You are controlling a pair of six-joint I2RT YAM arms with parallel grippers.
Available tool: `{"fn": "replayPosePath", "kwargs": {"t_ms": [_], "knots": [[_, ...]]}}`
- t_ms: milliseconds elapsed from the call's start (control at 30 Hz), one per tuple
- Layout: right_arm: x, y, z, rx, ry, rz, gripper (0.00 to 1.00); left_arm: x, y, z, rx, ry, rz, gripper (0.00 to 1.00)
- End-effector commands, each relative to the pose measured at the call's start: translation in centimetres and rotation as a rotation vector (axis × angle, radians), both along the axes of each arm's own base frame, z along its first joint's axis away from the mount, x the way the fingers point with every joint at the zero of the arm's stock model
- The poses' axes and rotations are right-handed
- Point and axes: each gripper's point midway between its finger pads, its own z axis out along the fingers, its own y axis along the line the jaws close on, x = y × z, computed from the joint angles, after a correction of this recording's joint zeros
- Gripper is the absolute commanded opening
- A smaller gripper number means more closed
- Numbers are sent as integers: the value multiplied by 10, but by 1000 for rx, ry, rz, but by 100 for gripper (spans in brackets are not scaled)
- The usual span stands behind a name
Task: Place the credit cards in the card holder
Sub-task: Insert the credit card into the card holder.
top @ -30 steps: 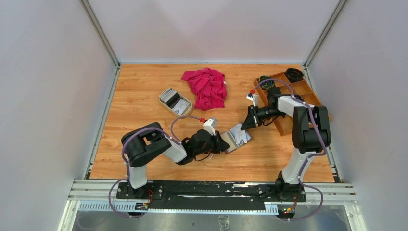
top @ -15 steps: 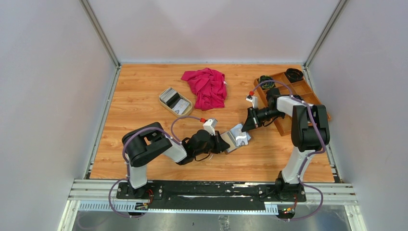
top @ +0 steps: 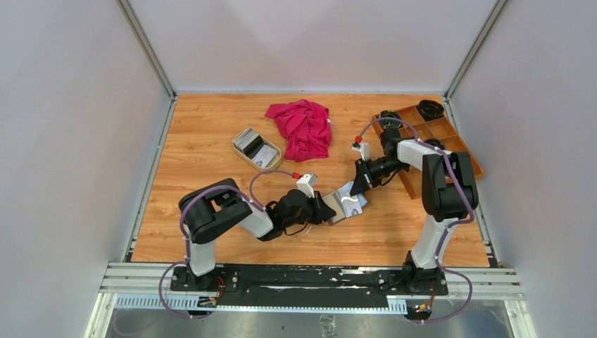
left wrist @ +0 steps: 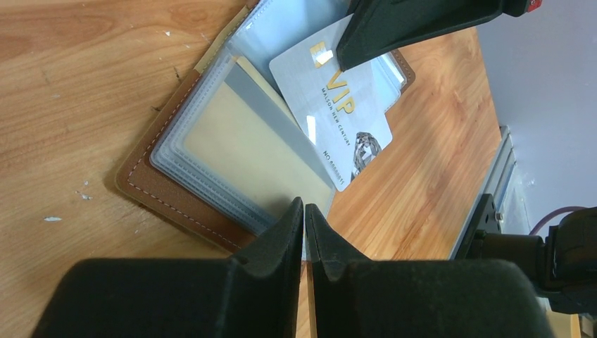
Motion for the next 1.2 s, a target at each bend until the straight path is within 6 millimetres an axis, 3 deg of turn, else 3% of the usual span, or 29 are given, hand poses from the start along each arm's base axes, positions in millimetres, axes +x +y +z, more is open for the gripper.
{"fn": "replayPosePath", "kwargs": {"t_ms": [0, 667, 1167], "knots": [[1, 2, -9, -55, -17, 46, 0, -3, 19, -36, 112, 42, 18, 11], [12, 27, -9, -1, 47, 56, 0, -3, 19, -39, 113, 50, 10, 11], [27, 13, -19, -131, -7, -68, 0, -4, 22, -42, 118, 62, 15, 11]]}}
